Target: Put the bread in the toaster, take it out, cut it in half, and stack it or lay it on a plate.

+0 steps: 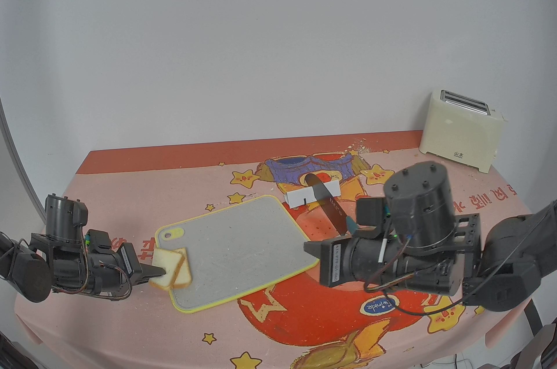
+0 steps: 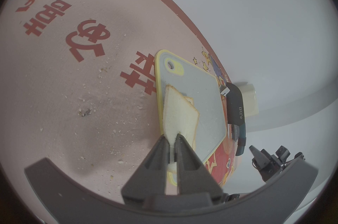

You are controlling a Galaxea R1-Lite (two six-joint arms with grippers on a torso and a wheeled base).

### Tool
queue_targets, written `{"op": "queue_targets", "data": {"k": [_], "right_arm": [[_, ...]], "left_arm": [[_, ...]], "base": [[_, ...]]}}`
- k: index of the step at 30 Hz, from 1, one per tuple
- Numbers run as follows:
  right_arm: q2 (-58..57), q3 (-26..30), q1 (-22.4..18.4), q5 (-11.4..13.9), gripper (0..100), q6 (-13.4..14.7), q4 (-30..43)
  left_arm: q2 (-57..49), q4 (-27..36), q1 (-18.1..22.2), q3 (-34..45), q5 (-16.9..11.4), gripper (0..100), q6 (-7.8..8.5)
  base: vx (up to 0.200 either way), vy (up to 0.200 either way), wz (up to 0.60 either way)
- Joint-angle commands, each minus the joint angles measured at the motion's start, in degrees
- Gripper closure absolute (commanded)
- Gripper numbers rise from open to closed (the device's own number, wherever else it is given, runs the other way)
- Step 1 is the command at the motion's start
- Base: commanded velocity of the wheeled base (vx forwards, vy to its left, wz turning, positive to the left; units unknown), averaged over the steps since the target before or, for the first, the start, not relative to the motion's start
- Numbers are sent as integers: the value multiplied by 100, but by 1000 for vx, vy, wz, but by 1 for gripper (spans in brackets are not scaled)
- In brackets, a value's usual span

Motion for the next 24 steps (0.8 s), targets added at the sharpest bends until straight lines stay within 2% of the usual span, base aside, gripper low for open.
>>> {"op": "queue_targets", "data": {"k": [1,2,5,8,11,16,18,24], "right_arm": [[-814,244,-285,82,100,33,-3],[-849,253,-312,91,100,25,-3],[-1315,315,-734,214,100,-81,23],[-1596,279,-1182,293,100,-327,23],[-1614,332,-1498,504,100,-459,32],[-1420,464,-1446,575,100,-459,14],[-1315,482,-1305,583,100,-415,-65],[-1218,490,-1314,583,100,-415,-65]], "left_arm": [[-338,-34,31,121,-1,100,9],[-373,-34,31,130,-1,100,17],[-874,-43,31,191,-1,100,35],[-1446,-26,31,95,8,100,44],[-1850,53,31,-99,8,100,44],[-2228,300,-13,-239,-1,100,53],[-2535,440,-74,-371,-18,100,44],[-2606,475,-74,-424,-45,100,35]], "base": [[0,0,0],[0,0,0],[0,0,0],[0,0,0],[0,0,0],[0,0,0],[0,0,0],[0,0,0]]}}
